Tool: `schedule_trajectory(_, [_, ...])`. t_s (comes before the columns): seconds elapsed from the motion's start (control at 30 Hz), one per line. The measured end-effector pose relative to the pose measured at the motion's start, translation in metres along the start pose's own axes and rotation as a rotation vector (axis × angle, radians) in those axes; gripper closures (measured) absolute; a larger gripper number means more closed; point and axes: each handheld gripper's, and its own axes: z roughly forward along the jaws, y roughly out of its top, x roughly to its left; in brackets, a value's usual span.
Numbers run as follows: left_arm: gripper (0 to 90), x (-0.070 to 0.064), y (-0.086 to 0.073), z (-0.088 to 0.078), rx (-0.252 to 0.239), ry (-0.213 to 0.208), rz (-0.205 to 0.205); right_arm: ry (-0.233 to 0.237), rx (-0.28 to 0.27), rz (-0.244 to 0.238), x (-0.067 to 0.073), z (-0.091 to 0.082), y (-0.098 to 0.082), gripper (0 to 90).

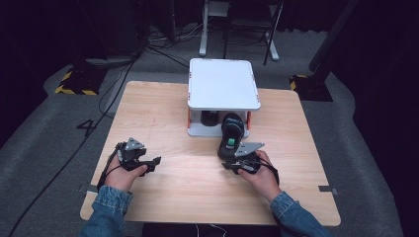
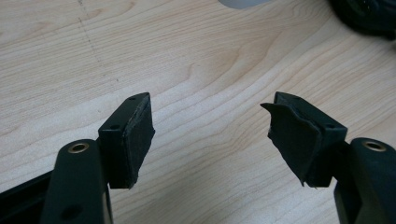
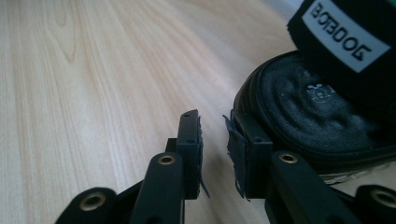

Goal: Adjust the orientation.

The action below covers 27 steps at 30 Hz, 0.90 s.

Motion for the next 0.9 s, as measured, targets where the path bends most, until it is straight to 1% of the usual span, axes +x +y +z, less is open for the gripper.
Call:
schedule_trajectory(0.07, [31.1,0.000,0.000,0.001,0.002,0.002,0.000,-0.015,-0.026,0.008,-0.004,-0.006,0.003,72.1])
schedule_trajectory(0.13, [31.1,-0.001,-0.001,0.002,0.007,0.001,0.001,-0.041,-0.038,0.011,-0.010,-0.009,0.005,70.4])
schedule_trajectory(0.17, [31.1,-0.001,-0.001,0.002,0.007,0.001,0.001,-0.041,-0.038,0.011,-0.010,-0.009,0.005,70.4])
schedule_trajectory(0.2, [31.1,-0.002,0.000,0.003,0.008,-0.002,0.002,-0.050,-0.038,0.026,-0.019,-0.009,0.006,69.9])
schedule_trajectory(0.3, [31.1,-0.002,-0.001,0.003,0.008,0.000,0.003,-0.038,-0.037,0.044,-0.028,-0.004,0.003,70.3])
schedule_trajectory(0.37, [31.1,-0.001,-0.001,0.004,0.010,-0.002,-0.003,-0.016,-0.047,0.062,-0.031,-0.001,0.001,70.3])
schedule_trajectory(0.43, [31.1,0.000,-0.002,0.004,0.015,0.002,-0.003,-0.024,-0.059,0.052,-0.033,0.001,0.001,71.2])
schedule_trajectory(0.47, [31.1,0.001,-0.002,0.004,0.017,0.003,-0.001,-0.027,-0.058,0.050,-0.032,0.002,0.002,69.0])
schedule_trajectory(0.5, [31.1,0.001,-0.002,0.004,0.016,0.002,0.000,-0.033,-0.054,0.046,-0.031,0.002,0.003,63.5])
schedule_trajectory(0.53, [31.1,0.001,-0.002,0.004,0.014,-0.002,-0.004,-0.046,-0.051,0.038,-0.026,0.001,0.005,54.8])
schedule_trajectory(0.57, [31.1,0.001,-0.002,0.003,0.008,-0.004,-0.004,-0.085,-0.053,0.009,-0.018,-0.003,0.007,52.1])
schedule_trajectory(0.6, [31.1,0.001,-0.002,0.002,0.003,-0.002,-0.003,-0.118,-0.054,-0.007,-0.011,-0.009,0.008,52.3])
schedule_trajectory(0.63, [31.1,0.002,-0.002,0.002,0.001,-0.002,-0.009,-0.154,-0.064,0.016,-0.005,-0.015,0.007,48.8])
schedule_trajectory(0.7, [31.1,0.004,-0.002,0.001,0.002,0.001,-0.011,-0.257,-0.099,0.104,0.002,-0.023,0.003,37.8])
schedule_trajectory(0.73, [31.0,0.004,-0.002,0.002,0.005,0.001,-0.012,-0.304,-0.109,0.139,0.003,-0.024,0.001,32.8])
schedule_trajectory(0.77, [31.0,0.003,-0.002,0.002,0.003,0.001,-0.012,-0.338,-0.107,0.160,0.000,-0.023,-0.001,28.3])
schedule_trajectory(0.8, [31.0,0.002,-0.002,0.002,0.004,-0.001,-0.010,-0.368,-0.092,0.191,-0.004,-0.019,-0.002,22.7])
schedule_trajectory(0.83, [31.0,0.001,-0.001,0.002,0.003,0.000,-0.003,-0.381,-0.081,0.236,-0.009,-0.015,-0.003,18.0])
schedule_trajectory(0.87, [31.0,0.000,0.000,0.002,0.004,-0.006,-0.001,-0.384,-0.090,0.282,-0.013,-0.012,-0.005,17.5])
schedule_trajectory(0.9, [31.0,-0.001,0.000,0.002,0.001,-0.008,0.000,-0.383,-0.093,0.312,-0.016,-0.008,-0.005,17.5])
